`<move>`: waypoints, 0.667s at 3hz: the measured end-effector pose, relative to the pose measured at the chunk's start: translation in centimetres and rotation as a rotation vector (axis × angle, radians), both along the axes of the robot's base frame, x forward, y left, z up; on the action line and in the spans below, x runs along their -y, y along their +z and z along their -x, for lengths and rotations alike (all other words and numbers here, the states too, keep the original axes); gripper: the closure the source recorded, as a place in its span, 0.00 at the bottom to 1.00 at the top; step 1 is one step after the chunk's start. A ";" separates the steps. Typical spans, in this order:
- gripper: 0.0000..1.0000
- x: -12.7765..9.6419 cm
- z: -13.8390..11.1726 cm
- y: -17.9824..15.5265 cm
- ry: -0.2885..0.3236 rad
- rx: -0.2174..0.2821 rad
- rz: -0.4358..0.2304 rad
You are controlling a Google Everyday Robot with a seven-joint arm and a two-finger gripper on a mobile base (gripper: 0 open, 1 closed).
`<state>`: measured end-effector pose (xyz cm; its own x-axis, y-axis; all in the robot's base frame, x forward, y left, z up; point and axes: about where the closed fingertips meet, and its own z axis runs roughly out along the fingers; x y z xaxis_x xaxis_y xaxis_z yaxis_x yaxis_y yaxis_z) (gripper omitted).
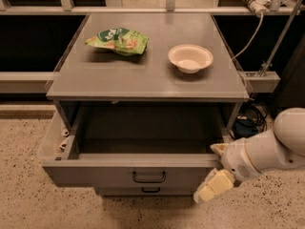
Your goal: Open top drawer
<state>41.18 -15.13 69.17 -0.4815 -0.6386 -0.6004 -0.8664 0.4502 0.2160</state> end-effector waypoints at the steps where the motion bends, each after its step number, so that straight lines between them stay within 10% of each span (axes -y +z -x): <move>1: 0.00 2.0 -1.8 3.2 -0.042 0.227 0.068; 2: 0.00 2.4 -2.3 3.4 -0.039 0.262 0.084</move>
Offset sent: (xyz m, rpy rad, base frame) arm 0.0137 -0.0170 0.0263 -0.0558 -0.1856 -0.0378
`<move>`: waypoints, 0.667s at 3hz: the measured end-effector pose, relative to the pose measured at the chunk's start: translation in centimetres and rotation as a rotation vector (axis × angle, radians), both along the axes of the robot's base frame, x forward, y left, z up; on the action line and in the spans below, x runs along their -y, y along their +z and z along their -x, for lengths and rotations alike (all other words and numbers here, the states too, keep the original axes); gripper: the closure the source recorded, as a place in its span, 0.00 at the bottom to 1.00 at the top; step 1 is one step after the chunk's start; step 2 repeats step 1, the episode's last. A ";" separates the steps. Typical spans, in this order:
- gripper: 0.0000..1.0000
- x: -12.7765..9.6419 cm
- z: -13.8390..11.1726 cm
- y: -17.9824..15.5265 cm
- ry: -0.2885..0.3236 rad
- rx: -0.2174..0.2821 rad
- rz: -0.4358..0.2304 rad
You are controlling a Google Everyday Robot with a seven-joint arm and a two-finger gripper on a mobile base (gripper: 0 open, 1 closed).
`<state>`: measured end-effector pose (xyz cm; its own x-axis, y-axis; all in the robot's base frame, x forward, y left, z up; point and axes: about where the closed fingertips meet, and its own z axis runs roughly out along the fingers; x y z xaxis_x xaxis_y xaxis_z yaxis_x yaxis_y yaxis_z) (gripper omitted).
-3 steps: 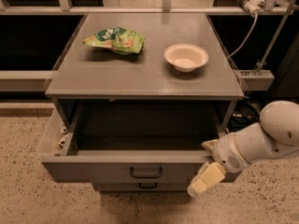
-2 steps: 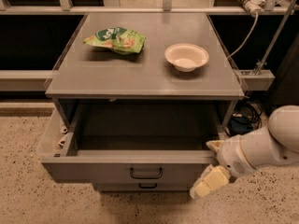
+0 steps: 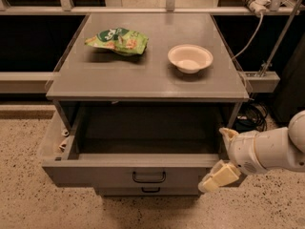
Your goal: Open top drawer
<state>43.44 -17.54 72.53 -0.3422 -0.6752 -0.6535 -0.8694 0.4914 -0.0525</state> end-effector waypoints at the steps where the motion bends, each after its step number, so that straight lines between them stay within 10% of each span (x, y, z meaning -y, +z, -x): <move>1: 0.00 0.0 0.0 0.0 0.000 -0.002 -0.001; 2: 0.00 0.0 0.0 0.0 0.000 -0.002 -0.001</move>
Offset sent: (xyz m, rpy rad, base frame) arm 0.0000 0.0000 0.0000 0.0000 0.0000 0.0000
